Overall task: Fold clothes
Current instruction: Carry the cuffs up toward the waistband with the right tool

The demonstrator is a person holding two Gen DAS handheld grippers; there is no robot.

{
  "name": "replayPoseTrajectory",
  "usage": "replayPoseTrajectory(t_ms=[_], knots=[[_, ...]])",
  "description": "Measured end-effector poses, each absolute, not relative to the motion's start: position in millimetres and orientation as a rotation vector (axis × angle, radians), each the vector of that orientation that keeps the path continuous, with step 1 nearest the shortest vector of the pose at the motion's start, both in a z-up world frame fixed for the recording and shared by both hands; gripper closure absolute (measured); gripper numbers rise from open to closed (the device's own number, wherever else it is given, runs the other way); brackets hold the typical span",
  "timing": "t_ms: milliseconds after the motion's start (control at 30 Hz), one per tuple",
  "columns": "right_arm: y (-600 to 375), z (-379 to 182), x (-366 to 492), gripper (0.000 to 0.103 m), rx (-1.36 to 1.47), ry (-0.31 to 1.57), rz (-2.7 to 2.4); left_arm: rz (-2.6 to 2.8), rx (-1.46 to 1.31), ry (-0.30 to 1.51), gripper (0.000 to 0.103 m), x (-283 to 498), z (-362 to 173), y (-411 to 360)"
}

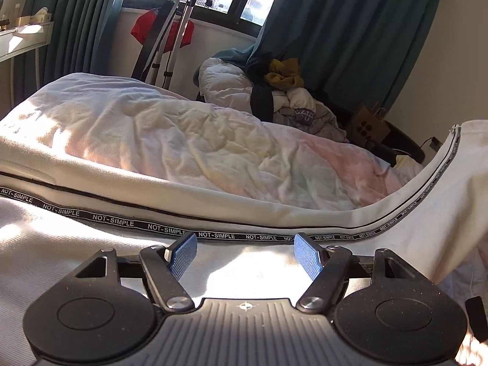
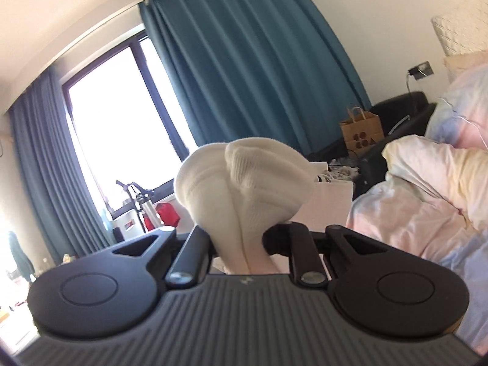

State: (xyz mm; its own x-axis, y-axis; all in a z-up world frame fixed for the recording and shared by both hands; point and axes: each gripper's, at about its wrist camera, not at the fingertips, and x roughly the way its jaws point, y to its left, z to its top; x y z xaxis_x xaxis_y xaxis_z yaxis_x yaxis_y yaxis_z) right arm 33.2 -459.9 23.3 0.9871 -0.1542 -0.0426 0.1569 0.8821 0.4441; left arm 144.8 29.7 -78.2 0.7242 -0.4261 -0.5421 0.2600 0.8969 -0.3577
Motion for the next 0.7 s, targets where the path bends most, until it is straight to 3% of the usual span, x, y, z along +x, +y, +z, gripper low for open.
replayPoseTrajectory(t_ms=[167,367,700], knots=[[-382,40,41,0.087,0.233,0.011,-0.059,-0.369,-0.342,0.602,0.030,143,-65,57],[-279,18,40,0.087,-0.002,0.071,0.106,-0.349,-0.463,0.532,0.029,142,-50,90],[-154,-116,33,0.085,-0.462,0.359,0.397,-0.359,-0.499,0.561,0.027,148,-56,95]])
